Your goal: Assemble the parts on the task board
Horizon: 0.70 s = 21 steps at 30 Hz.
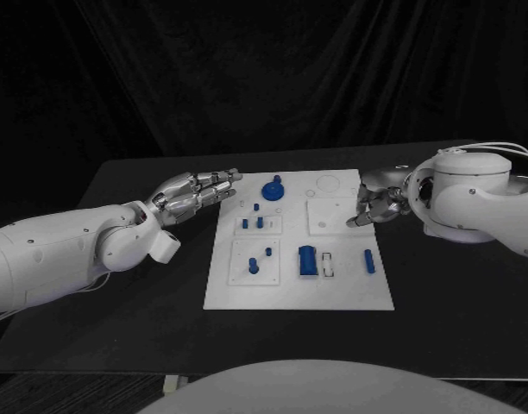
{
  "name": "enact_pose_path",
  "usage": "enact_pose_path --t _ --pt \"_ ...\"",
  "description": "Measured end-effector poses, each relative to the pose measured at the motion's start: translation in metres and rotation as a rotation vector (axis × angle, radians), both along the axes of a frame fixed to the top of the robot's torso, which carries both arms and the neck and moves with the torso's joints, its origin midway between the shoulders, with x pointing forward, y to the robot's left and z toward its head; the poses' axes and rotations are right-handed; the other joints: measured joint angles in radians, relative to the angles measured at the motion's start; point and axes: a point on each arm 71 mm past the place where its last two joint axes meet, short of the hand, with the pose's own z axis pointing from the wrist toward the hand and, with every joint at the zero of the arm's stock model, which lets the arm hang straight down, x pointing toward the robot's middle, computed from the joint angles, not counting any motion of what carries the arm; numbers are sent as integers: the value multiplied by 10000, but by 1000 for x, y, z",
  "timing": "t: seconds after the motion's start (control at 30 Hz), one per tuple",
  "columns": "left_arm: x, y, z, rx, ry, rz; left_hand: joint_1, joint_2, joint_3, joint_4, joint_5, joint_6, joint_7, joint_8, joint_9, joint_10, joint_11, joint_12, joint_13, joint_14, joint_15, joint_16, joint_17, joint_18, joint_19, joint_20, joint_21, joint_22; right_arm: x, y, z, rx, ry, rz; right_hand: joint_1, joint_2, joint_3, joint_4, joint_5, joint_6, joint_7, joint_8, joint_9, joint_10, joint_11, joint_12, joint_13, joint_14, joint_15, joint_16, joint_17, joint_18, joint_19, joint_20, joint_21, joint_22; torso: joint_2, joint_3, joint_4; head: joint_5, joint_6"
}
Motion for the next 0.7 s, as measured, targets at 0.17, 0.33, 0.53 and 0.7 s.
enact_pose_path --t 0.17,0.33,0.53,0.7 --pt "0 1 0 9 -2 15 47 47 0 0 0 36 35 37 1 0 0 41 0 0 0 0 -2 0 0 0 0 1 8 -10 -5 -908 755 -366 -52 -48 99 -99 -70 220 -53 -120 -190 0 0 0 0 0 0 0 9 0 0 0 -73 -1 0 -1 0 -33 0" --pt "0 -1 0 0 -3 -8 48 47 0 1 -1 36 35 37 0 0 0 40 -1 0 0 0 -7 0 0 0 0 1 13 -12 -9 -1343 1323 -537 -106 -102 138 -139 -132 514 -84 -201 -323 -1 -1 0 -1 0 0 0 18 0 0 0 -183 -1 0 -4 0 -61 0" --pt "1 -2 0 -7 -4 -30 48 48 42 -41 -1 36 35 37 -1 30 30 40 -1 0 0 0 -8 0 0 0 0 2 17 -8 -12 -1556 1739 -579 -431 -114 80 -80 -510 700 -104 -345 -451 -2 -2 0 -1 0 0 0 14 0 0 0 -254 -2 -4 -5 0 -121 0" --pt "1 -3 0 -7 -2 -36 48 48 42 -41 -1 36 35 36 -1 30 30 40 -2 0 0 0 -8 0 0 0 0 2 18 -9 -17 -1607 1998 -697 -784 -1 54 29 -661 845 -136 -410 -528 37 -43 0 -1 0 0 0 -6 0 0 0 -315 -3 -4 -5 0 -128 0"
